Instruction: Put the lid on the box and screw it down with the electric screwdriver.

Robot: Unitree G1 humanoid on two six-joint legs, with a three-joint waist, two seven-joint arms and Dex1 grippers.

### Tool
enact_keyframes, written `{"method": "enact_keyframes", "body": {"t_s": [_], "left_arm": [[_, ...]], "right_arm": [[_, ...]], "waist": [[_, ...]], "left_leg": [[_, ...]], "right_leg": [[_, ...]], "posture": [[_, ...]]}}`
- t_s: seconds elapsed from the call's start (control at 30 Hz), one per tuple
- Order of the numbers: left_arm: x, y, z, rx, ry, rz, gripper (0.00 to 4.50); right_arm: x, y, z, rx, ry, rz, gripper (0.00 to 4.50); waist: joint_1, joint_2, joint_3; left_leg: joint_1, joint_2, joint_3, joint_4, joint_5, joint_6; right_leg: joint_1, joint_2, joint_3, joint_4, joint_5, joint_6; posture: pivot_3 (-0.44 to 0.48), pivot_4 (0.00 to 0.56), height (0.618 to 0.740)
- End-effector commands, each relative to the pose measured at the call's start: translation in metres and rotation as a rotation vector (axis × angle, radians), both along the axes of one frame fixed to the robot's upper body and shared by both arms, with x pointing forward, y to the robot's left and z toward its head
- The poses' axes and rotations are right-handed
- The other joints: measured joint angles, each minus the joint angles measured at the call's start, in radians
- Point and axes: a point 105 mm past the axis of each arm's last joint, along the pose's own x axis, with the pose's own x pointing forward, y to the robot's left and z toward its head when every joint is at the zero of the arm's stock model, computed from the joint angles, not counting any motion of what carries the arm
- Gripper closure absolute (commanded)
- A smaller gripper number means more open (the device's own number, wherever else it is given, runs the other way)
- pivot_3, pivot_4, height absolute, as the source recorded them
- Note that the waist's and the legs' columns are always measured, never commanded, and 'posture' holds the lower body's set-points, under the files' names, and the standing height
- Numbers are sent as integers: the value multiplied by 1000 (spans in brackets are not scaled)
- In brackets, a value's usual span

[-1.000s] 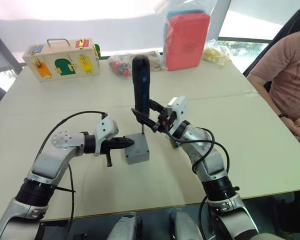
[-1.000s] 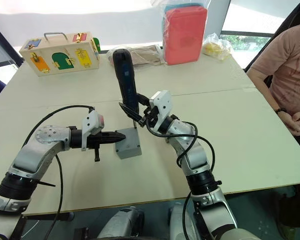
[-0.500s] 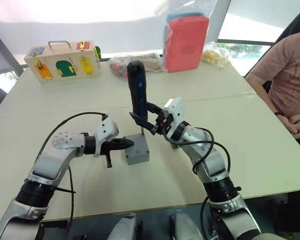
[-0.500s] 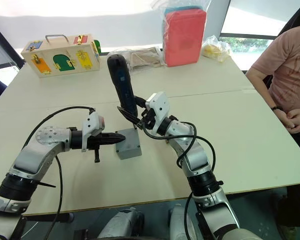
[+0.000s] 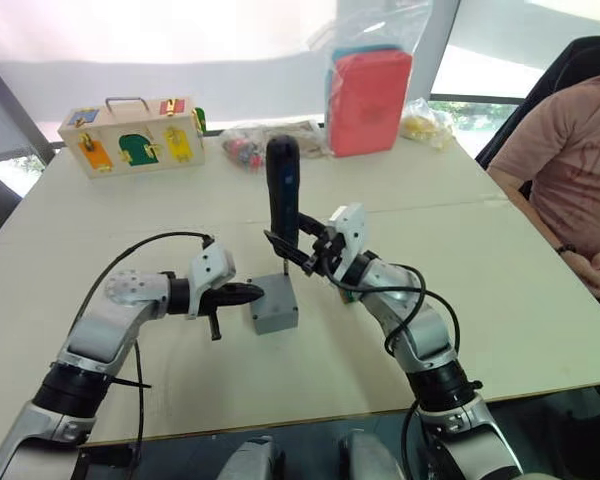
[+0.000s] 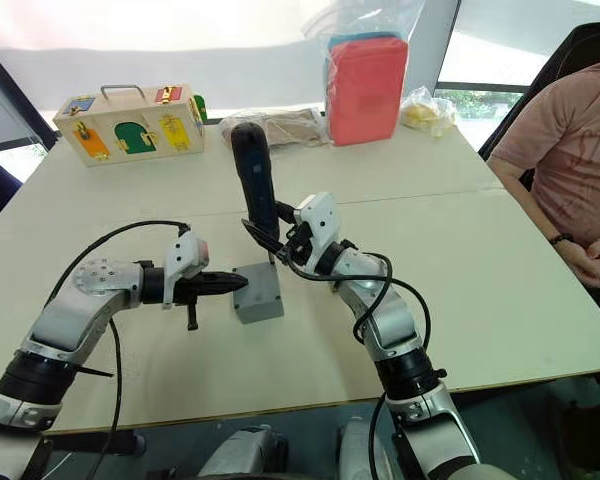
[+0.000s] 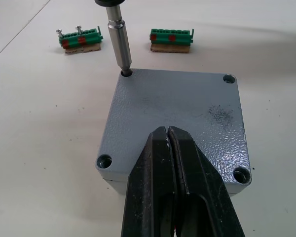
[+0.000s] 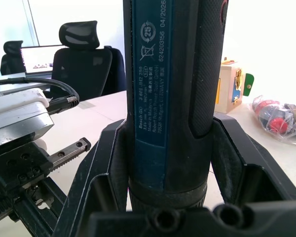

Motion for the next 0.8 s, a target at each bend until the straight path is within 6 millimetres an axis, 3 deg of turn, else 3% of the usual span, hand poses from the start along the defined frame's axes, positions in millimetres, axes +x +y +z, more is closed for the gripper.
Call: {"method": "enact_keyframes", "body": {"t_s": [0.03, 0.3, 0.43, 0.63, 0.8], "left_arm": [[-3, 1, -12, 29, 36, 1, 4500], [-3, 1, -13, 31, 37, -1, 4500], [-3, 1, -13, 29, 38, 0, 4500], [-2, -1, -10, 19, 34, -4, 4500], [-2, -4, 2, -8, 12, -15, 4500]], "right_arm": [[-1, 0, -50, -115, 170, -13, 2593], [2, 0, -44, -120, 149, -17, 2593], [4, -1, -30, -96, 116, -19, 2593], [5, -2, 13, 21, 13, -8, 2593], [-7, -6, 80, 157, -148, 24, 2593]], "waist": [[0, 0, -1], [1, 1, -2], [2, 1, -2], [3, 1, -1], [3, 2, 5]], "left_leg": [[0, 0, 0, 0, 0, 0], [0, 0, 0, 0, 0, 0], [-1, 0, 0, 0, 0, 0], [-2, 0, -1, 0, 0, 0], [-5, 0, -1, 0, 0, 0]], "right_leg": [[0, 0, 0, 0, 0, 0], [0, 0, 0, -1, 0, 0], [0, 0, 0, -2, 0, 0], [0, 0, 0, -3, 0, 0], [-2, 0, 0, -3, 0, 0]], "posture": [[0, 150, 740], [0, 150, 740], [0, 150, 740], [0, 150, 740], [0, 150, 740]]}}
